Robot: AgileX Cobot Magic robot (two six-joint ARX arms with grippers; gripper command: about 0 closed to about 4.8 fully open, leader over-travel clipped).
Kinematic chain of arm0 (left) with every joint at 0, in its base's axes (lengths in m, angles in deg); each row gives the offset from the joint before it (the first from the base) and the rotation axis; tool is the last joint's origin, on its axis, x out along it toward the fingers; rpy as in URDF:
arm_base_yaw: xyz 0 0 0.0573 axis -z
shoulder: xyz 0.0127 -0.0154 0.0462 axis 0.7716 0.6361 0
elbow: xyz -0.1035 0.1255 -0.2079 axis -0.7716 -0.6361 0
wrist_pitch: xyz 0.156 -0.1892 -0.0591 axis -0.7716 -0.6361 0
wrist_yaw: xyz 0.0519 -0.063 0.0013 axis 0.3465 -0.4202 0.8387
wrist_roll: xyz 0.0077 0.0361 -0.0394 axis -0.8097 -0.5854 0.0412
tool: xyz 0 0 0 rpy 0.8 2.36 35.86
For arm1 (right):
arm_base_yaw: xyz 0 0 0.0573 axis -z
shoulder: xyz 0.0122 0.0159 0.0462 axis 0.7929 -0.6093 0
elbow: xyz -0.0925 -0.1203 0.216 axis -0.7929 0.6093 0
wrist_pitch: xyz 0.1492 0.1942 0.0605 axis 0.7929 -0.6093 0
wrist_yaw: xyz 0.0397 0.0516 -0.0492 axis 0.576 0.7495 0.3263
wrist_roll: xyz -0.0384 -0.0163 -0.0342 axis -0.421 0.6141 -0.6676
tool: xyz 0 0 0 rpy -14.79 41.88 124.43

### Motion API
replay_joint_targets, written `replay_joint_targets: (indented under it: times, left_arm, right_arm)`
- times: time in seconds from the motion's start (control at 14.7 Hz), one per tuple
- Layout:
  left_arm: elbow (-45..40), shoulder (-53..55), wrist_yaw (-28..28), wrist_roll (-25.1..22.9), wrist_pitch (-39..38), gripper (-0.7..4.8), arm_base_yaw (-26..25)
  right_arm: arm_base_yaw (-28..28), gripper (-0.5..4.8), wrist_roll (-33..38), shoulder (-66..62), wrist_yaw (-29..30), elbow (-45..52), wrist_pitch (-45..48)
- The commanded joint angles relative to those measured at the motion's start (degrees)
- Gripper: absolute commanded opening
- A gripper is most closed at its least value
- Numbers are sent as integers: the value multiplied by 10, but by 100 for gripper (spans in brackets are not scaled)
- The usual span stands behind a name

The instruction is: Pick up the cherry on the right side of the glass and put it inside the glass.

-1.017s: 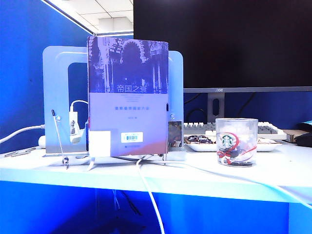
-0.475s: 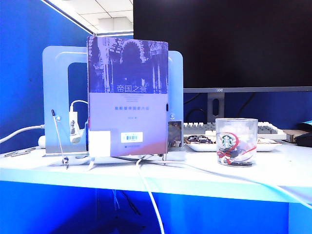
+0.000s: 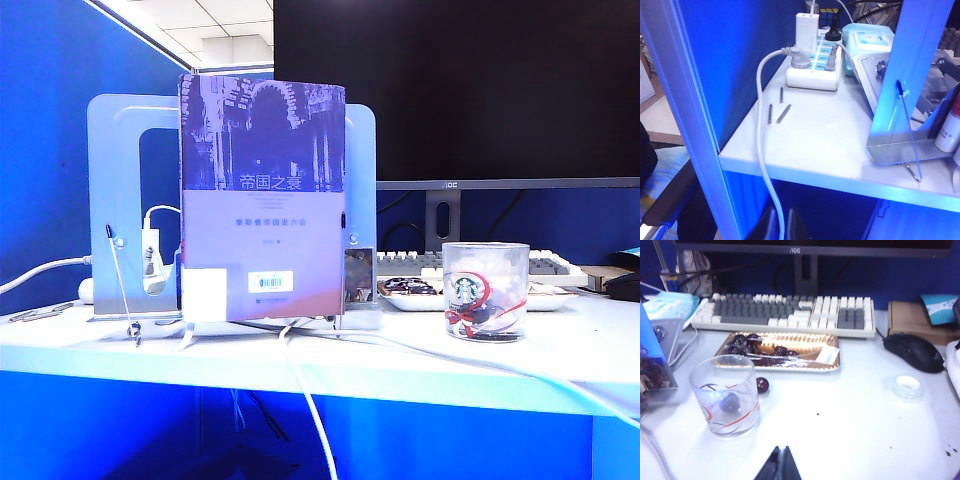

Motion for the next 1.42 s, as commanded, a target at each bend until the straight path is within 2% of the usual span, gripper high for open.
replay_joint_targets:
  times: [0.07, 0.34, 1.42]
  left_arm:
    - [-1, -2, -3, 2, -7, 53, 0]
    - [-1, -2, -2, 2, -7, 53, 0]
    - [-1, -2, -2, 2, -7, 53, 0]
  right_arm:
    - [0, -1, 2, 24, 1, 40, -1]
    - [0, 0, 16, 24, -1, 79, -16]
    - [-1, 0, 15, 24, -1, 79, -16]
